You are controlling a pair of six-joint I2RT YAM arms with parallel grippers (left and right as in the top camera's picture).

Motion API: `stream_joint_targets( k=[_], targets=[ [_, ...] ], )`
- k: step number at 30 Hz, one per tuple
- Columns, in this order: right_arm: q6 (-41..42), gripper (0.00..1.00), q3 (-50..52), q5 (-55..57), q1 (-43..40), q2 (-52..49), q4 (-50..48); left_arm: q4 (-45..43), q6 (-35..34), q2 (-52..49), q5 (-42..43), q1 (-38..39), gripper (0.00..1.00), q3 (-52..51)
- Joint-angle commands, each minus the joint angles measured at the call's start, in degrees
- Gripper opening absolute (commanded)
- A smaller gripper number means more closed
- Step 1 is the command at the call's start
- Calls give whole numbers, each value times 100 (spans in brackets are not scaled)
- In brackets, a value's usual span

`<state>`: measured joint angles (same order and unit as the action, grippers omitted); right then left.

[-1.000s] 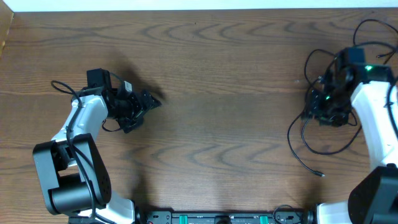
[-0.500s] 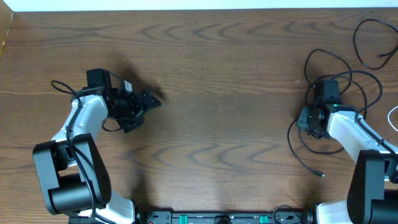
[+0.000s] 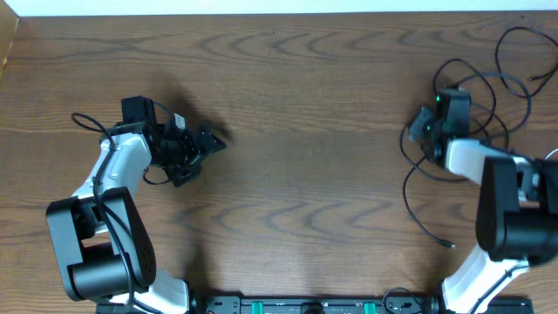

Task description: Untangle cables

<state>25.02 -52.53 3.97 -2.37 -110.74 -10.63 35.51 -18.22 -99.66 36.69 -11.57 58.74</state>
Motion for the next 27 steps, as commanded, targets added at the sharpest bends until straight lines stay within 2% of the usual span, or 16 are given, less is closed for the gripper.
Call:
stream_joint_targets(
  k=[1,4,5,7,11,13,17,18,23,27],
  targets=[
    [20,1,-944,-481,72,-785,90,-2,-9,-24,-57,-26,98,28],
    [-184,1,-1840,-428,155,-1036,505,-2,-9,-24,-57,-26,98,28],
    [-481,1,-2465,-79,186,-1045,1113,-2,-9,-24,-57,-26,98,28],
    [-605,1,-2997,214,181,-986,1985,-2,-9,-24,-57,-26,98,28],
    [-697,1,-3939,254,133,-837,4339,-2,-9,-24,-57,-26,98,28],
    [-857,1,-4218,245,138,-717,5171,-2,-9,-24,-57,-26,98,28],
    [-990,1,-4426,219,153,-319,6481,-2,-9,-24,-57,-26,98,28],
    [-992,4,-4426,164,153,-136,7016,-2,-9,-24,-57,-26,98,28],
    [-957,1,-4417,-225,173,74,8795,-2,-9,-24,-57,-26,98,28],
    [-964,1,-3982,-686,297,70,9300,-2,-9,-24,-57,-26,98,28]
  ],
)
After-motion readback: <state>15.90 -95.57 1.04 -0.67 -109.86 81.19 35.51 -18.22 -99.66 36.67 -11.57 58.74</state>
